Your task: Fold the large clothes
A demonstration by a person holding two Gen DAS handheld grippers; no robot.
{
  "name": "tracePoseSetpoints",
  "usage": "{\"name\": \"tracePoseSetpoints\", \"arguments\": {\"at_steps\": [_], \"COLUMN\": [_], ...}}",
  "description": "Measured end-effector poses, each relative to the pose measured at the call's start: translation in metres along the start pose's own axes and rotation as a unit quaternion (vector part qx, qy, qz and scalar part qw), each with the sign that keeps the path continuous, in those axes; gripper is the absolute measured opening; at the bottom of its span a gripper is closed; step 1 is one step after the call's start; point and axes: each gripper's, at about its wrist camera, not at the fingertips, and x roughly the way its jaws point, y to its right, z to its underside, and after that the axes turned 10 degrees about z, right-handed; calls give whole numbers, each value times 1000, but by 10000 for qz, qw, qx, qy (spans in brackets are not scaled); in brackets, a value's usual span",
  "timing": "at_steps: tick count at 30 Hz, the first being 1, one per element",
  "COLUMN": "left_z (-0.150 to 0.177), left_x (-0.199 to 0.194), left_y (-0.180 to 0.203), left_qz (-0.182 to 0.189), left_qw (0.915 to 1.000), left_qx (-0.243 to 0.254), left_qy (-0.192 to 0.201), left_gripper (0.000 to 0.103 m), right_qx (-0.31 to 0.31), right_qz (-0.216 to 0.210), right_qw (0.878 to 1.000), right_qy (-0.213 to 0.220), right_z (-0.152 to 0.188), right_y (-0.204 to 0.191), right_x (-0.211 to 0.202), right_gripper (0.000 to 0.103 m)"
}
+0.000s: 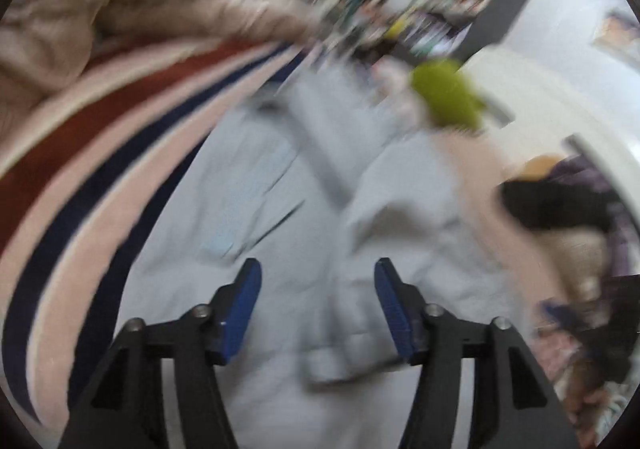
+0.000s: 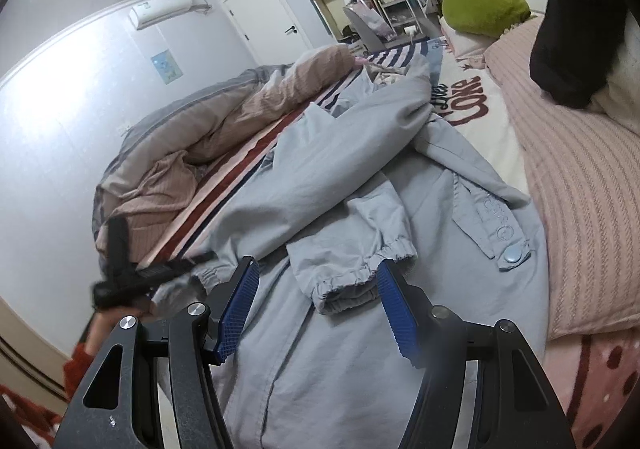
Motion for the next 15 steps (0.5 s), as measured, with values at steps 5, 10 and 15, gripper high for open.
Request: {"name": "tracePoseSetpoints", "arguments": {"at_steps": [5,10,15], "left_z": [-11,17,31], "left_x": [-18,33,50], "left_y": [35,33,-17], "left_qz": [1070,795,-673], "left_qw": [9934,9915,9906], "left_qx": [360,469,377], "left_qy": [177,-920,-1132], "left_gripper": [55,25,25], "right_qx": [42,-12,111], "right_qz": [-115,-163,-114], "right_qw": [9999,9999,9998], "right_qy": [70,-2,-72], "right_z": [-2,2,7], "right_y": [-2,-7,0], "right_x": [-4,1,2], "right_gripper": [58,58,58]}}
